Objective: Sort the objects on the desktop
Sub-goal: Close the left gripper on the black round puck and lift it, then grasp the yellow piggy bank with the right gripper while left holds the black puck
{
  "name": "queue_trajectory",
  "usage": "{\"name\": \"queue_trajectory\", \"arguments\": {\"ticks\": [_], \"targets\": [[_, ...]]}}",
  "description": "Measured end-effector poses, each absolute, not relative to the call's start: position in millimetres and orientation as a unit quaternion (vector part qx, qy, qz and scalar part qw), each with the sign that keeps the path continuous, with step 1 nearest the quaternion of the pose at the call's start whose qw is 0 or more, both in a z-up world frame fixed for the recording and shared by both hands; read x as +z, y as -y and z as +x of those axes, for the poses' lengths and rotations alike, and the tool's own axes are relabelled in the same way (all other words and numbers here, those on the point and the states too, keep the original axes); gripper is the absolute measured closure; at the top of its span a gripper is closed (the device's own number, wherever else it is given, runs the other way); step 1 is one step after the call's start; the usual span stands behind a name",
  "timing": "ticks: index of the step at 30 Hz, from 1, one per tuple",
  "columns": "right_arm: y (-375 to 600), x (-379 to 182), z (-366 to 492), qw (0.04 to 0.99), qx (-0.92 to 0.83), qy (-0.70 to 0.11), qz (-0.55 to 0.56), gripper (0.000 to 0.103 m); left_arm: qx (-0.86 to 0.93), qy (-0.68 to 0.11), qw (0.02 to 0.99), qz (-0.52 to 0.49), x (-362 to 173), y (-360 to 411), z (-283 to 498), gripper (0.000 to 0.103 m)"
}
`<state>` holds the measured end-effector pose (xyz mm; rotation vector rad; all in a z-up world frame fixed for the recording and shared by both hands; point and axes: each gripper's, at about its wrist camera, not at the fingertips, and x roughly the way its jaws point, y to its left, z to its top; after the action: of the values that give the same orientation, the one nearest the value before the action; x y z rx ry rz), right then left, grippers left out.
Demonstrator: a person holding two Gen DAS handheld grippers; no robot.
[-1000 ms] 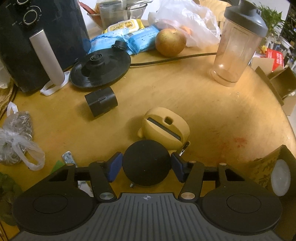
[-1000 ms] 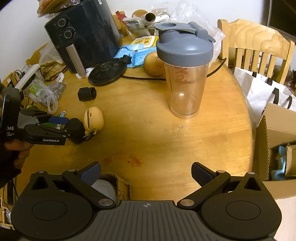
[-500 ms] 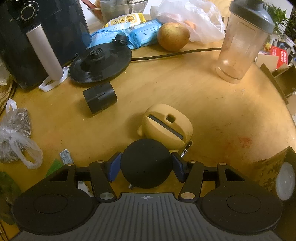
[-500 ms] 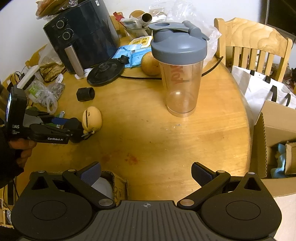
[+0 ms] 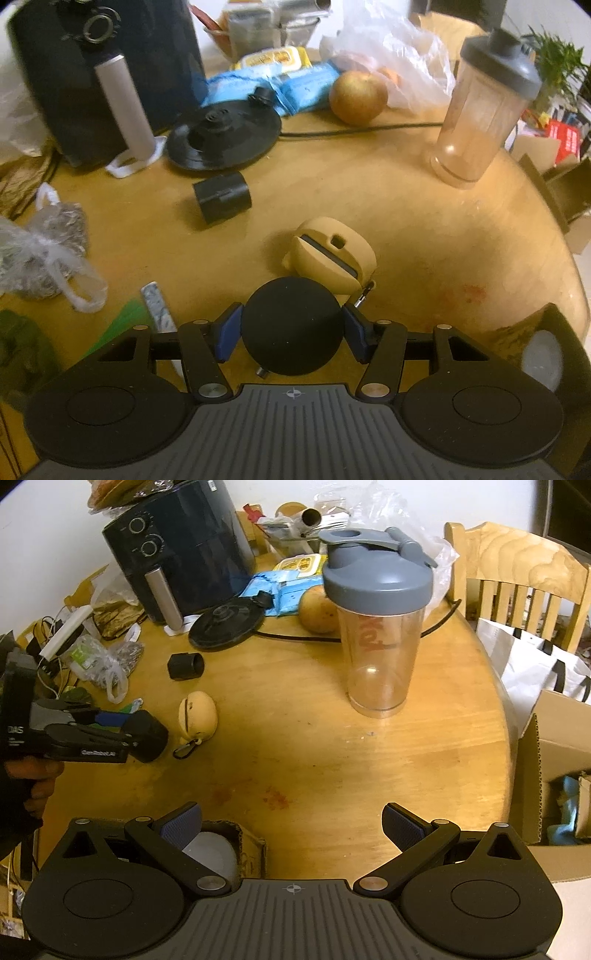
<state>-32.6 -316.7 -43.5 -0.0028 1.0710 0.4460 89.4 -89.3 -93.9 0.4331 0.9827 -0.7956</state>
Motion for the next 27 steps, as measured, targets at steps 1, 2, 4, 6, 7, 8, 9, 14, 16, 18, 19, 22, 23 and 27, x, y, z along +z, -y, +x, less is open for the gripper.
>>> {"name": "queue_trajectory", "arguments": {"ticks": [1, 2, 4, 6, 7, 8, 9, 14, 16, 18, 19, 22, 23, 27], "targets": [[315, -44, -33, 0.836, 0.214, -0.506, -0.003, 0.0, -0.366, -0.453, 0.788, 0.197, -91, 87, 87, 0.047], [313, -43, -34, 0.835, 0.217, -0.506, -0.004, 0.0, -0.364, -0.452, 0.791, 0.194, -88, 84, 85, 0.047], [309, -43, -35, 0.834, 0.222, -0.506, -0.007, 0.0, -0.357, -0.449, 0.798, 0.185, -82, 79, 80, 0.047], [305, -41, -36, 0.833, 0.228, -0.503, -0.01, 0.0, -0.352, -0.445, 0.804, 0.176, -75, 74, 76, 0.047], [303, -41, -36, 0.834, 0.23, -0.502, -0.012, 0.0, -0.35, -0.443, 0.807, 0.172, -72, 71, 73, 0.047], [301, -40, -36, 0.834, 0.232, -0.501, -0.013, 0.0, -0.348, -0.44, 0.811, 0.167, -68, 68, 71, 0.047], [300, -40, -36, 0.834, 0.235, -0.499, -0.016, 0.0, -0.346, -0.437, 0.814, 0.163, -64, 65, 68, 0.047], [294, -37, -36, 0.831, 0.246, -0.498, -0.026, 0.0, -0.335, -0.428, 0.827, 0.143, -49, 53, 58, 0.047], [289, -36, -35, 0.829, 0.251, -0.498, -0.033, 0.0, -0.33, -0.425, 0.832, 0.135, -44, 48, 53, 0.047], [285, -35, -35, 0.827, 0.258, -0.497, -0.045, 0.0, -0.326, -0.421, 0.837, 0.127, -40, 43, 49, 0.047], [282, -34, -35, 0.827, 0.261, -0.495, -0.054, 0.0, -0.325, -0.419, 0.839, 0.122, -37, 40, 46, 0.047], [274, -33, -35, 0.825, 0.267, -0.494, -0.068, 0.0, -0.318, -0.41, 0.848, 0.107, -29, 31, 38, 0.047], [272, -33, -35, 0.823, 0.269, -0.496, -0.07, 0.0, -0.315, -0.408, 0.85, 0.103, -26, 29, 35, 0.047], [262, -34, -31, 0.81, 0.283, -0.51, -0.059, 0.0, -0.307, -0.405, 0.857, 0.087, -18, 19, 26, 0.047]]}}
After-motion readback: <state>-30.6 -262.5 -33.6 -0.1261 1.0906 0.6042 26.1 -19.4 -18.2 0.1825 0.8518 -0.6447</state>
